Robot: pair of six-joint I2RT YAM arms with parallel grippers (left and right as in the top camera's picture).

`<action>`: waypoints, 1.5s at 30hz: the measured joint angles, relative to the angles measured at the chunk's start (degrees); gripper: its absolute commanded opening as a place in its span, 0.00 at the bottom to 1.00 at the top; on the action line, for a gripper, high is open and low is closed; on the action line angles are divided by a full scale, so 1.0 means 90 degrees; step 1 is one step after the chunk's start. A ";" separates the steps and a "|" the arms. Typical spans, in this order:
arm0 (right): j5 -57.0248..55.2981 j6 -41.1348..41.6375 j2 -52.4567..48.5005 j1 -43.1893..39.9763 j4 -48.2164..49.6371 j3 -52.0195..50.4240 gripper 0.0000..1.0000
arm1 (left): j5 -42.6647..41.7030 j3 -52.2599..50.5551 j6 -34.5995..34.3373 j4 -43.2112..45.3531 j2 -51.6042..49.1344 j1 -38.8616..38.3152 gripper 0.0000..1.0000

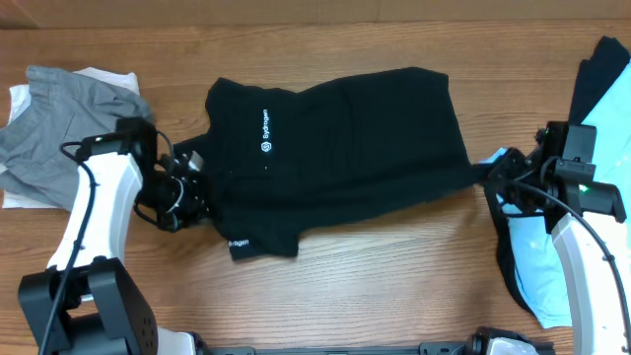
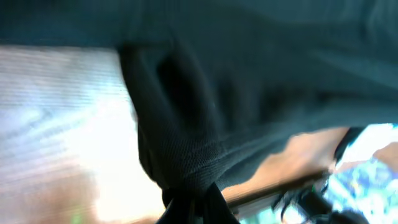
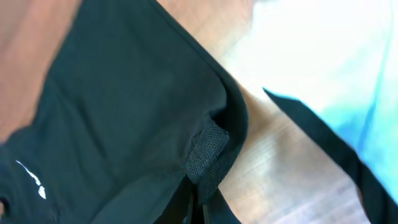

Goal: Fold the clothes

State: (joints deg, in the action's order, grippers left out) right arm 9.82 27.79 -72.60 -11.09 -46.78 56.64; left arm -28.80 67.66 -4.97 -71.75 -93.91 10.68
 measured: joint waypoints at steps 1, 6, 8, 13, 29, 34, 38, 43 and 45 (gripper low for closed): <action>0.0000 -0.0024 -0.0005 -0.0002 0.0097 0.0000 0.04 | -0.0012 0.0000 -0.0070 0.0138 0.0000 0.0051 0.04; -0.0005 -0.0087 -0.0223 -0.0002 0.0369 0.0002 0.04 | -0.0282 0.0000 -0.0287 0.0777 0.0000 0.0075 0.04; 0.0000 -0.0095 -0.0386 0.0000 0.0432 0.0002 0.04 | -0.0442 0.0000 -0.0333 0.0930 0.0000 0.0075 0.04; 0.0053 -0.0219 -0.0860 0.0000 0.0593 0.0002 0.04 | -0.0928 -0.0002 -0.0435 0.1124 0.0000 0.0075 0.04; 0.0051 -0.0257 -0.0189 -0.0019 -0.1639 0.0029 0.04 | -0.1107 0.0000 -0.0379 0.0607 0.0000 0.0838 0.04; 0.0085 -0.0257 -0.0189 -0.0019 -0.1916 0.0029 0.04 | -0.1107 0.0000 -0.0175 0.0510 0.0000 0.1542 0.04; 0.0153 -0.0260 -0.0189 -0.0012 -0.2115 0.0029 0.04 | -0.1117 0.0000 -0.0051 0.0495 0.0000 0.1957 0.04; 0.0199 -0.0257 -0.0189 0.0262 -0.2273 0.0029 0.04 | -0.1185 0.0027 -0.0010 0.0481 0.0000 0.2178 0.04; 0.0197 -0.0260 -0.0189 0.0498 -0.2283 0.0029 0.04 | -0.1188 0.0148 0.0034 0.0413 0.0000 0.2193 0.04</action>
State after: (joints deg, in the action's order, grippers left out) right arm 11.60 25.45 -74.30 -6.61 -67.33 56.90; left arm -39.48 68.99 -4.67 -68.03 -93.91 30.41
